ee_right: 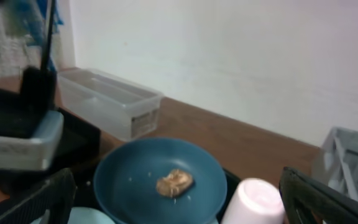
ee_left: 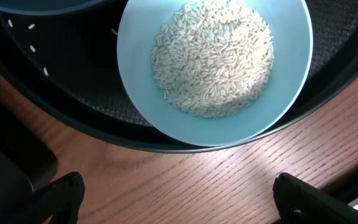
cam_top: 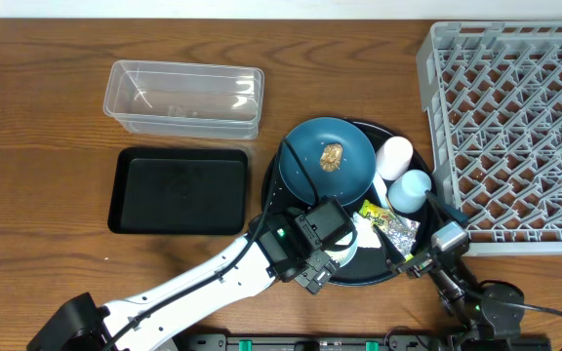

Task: Sort waste into correct bins and load items into the dishwasher rack
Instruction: 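Grasp the rim of the light-blue rice bowl with the left gripper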

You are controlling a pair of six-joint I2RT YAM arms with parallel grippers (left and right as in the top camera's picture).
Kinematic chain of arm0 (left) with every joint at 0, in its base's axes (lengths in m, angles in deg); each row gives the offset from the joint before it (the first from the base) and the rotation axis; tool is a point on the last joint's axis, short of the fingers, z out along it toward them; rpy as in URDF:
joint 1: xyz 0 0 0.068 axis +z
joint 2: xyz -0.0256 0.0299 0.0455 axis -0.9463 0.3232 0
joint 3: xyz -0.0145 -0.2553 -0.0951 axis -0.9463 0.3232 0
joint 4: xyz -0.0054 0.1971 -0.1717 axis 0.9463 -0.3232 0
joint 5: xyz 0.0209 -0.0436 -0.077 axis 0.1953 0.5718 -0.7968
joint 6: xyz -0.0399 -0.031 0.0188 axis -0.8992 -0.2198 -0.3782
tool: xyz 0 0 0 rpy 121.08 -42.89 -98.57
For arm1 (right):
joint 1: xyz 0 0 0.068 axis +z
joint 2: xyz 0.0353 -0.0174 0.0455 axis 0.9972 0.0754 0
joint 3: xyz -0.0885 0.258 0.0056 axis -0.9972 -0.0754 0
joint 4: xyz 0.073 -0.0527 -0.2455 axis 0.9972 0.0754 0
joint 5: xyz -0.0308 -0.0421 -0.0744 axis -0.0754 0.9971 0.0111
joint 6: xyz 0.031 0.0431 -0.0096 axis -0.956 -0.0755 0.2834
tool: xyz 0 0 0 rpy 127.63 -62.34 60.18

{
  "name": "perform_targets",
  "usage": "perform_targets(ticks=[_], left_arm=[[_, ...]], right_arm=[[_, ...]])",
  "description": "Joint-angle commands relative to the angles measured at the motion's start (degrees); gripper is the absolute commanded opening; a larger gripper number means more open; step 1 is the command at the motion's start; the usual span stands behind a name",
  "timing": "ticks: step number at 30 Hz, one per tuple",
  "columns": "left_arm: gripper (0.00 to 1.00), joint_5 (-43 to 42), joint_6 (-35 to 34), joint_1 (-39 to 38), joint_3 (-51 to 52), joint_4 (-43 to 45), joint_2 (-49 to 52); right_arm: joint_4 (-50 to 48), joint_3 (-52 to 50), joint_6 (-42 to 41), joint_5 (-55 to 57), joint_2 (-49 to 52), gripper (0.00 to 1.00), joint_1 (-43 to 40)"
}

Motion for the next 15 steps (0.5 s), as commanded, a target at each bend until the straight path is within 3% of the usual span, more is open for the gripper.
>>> perform_targets(ticks=[1, 9, 12, 15], left_arm=[[0.98, -0.7, -1.0, 0.1, -1.1, -0.3, -0.6], [0.98, -8.3, -1.6, 0.1, -1.1, -0.2, -0.6], [0.98, -11.8, 1.2, -0.5, -1.1, 1.6, -0.5], [0.98, -13.6, 5.9, -2.3, -1.1, 3.2, 0.0]], right_arm=[[-1.5, -0.1, -0.5, 9.4, -0.1, 0.99, 0.1], [-2.8, -0.1, 1.0, 58.8, -0.1, 0.99, 0.1], [-2.7, -0.1, 1.0, 69.1, -0.1, 0.99, 0.1], [-2.7, -0.1, 1.0, 71.7, -0.1, 0.99, 0.1]])
